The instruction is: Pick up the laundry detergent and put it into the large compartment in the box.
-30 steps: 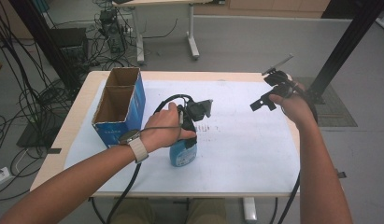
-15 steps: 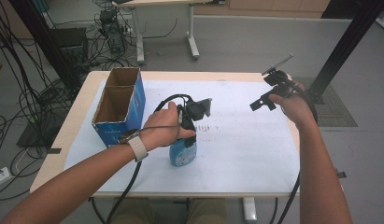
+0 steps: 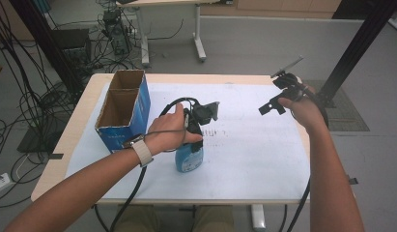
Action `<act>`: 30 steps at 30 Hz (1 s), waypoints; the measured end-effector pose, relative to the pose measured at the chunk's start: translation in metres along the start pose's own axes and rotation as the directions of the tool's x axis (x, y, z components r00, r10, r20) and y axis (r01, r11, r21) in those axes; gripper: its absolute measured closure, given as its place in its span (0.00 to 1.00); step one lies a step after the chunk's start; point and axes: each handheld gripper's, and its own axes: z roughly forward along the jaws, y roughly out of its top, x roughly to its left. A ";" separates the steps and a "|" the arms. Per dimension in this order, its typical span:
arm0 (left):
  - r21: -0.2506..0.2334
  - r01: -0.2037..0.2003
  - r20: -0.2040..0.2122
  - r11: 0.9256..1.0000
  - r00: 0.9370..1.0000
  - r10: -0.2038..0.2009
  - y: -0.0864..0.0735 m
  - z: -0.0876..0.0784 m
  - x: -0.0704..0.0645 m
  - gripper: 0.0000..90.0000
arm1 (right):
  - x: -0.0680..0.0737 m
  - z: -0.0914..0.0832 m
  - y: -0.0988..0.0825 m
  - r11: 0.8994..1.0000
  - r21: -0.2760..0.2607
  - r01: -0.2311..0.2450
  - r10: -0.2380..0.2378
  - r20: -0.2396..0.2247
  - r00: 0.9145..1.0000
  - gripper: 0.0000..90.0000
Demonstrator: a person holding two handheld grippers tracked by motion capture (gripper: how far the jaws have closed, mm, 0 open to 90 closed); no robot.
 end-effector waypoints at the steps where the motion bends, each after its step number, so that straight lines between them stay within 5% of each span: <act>1: 0.000 0.000 0.000 1.000 1.000 0.000 0.000 0.000 0.000 0.43 | 0.000 0.000 0.000 1.000 0.000 0.000 0.000 0.000 1.000 0.06; 30: 0.001 0.002 -0.003 1.000 1.000 -0.002 0.000 0.000 -0.001 0.43 | 0.001 0.001 0.002 1.000 0.004 -0.001 0.001 -0.001 1.000 0.06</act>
